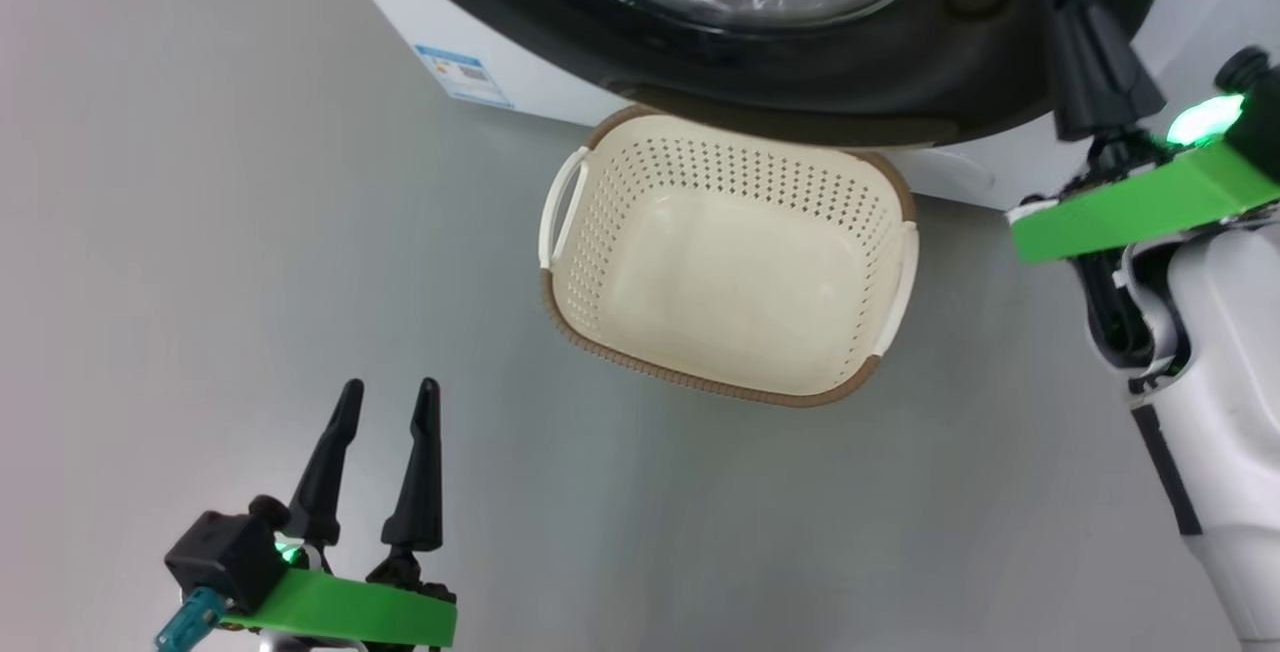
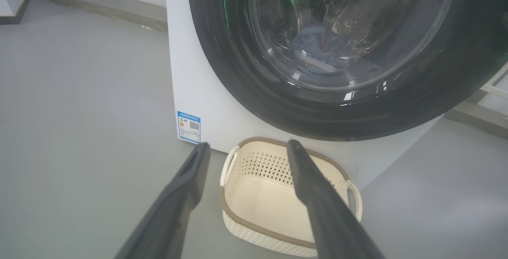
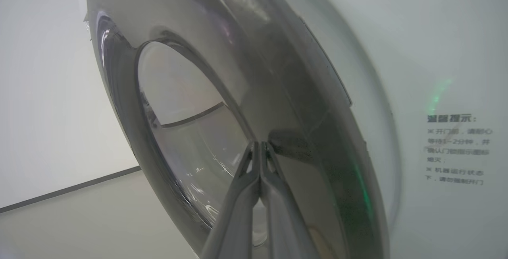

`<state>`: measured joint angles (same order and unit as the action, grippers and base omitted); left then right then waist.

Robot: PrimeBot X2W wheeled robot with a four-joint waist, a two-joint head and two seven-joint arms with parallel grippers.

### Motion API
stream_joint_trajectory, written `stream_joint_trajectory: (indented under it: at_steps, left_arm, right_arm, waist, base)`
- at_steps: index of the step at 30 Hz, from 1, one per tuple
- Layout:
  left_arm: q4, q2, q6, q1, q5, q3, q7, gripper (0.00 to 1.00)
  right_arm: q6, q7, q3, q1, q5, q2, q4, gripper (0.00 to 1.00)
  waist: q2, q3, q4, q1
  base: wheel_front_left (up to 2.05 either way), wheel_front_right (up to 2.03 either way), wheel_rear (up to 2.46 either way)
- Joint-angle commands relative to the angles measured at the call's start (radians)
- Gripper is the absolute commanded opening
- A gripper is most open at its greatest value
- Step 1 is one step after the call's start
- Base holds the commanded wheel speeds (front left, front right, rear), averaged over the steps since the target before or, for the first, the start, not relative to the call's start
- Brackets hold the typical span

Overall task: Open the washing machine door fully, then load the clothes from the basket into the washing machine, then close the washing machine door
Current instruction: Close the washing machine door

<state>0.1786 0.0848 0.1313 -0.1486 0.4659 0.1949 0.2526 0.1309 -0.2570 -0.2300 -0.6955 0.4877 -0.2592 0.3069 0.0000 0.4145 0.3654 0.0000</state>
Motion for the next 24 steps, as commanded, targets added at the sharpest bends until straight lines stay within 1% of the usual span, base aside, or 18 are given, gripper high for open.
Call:
stream_joint_trajectory:
  at_steps: [1,9,14,24]
  left_arm:
    - [-0.024,0.018,-0.001,-0.021,0.011,-0.027,0.009,1.00]
    - [-0.027,0.018,-0.001,-0.046,0.018,-0.012,0.009,1.00]
    - [-0.030,0.018,-0.001,-0.055,0.019,-0.008,0.009,1.00]
    - [-0.017,0.022,-0.001,-0.059,0.016,-0.006,0.009,1.00]
  right_arm:
    - [0.000,-0.005,0.000,-0.021,-0.013,0.003,-0.021,0.00]
    - [0.000,-0.005,0.051,-0.091,-0.022,-0.005,-0.020,0.00]
    - [0.000,-0.005,0.058,-0.129,-0.028,-0.007,-0.016,0.00]
    - [0.000,-0.005,0.045,-0.103,-0.025,0.003,-0.017,0.00]
  waist:
    - [0.0000,0.013,0.014,0.0000]
    - [0.0000,0.047,0.033,0.0000]
    - [0.0000,0.064,0.036,0.0000]
    - [0.0000,0.042,0.025,0.0000]
  base:
    - [0.00,0.00,0.00]
    - [0.00,0.00,0.00]
    - [0.00,0.00,0.00]
    - [0.00,0.00,0.00]
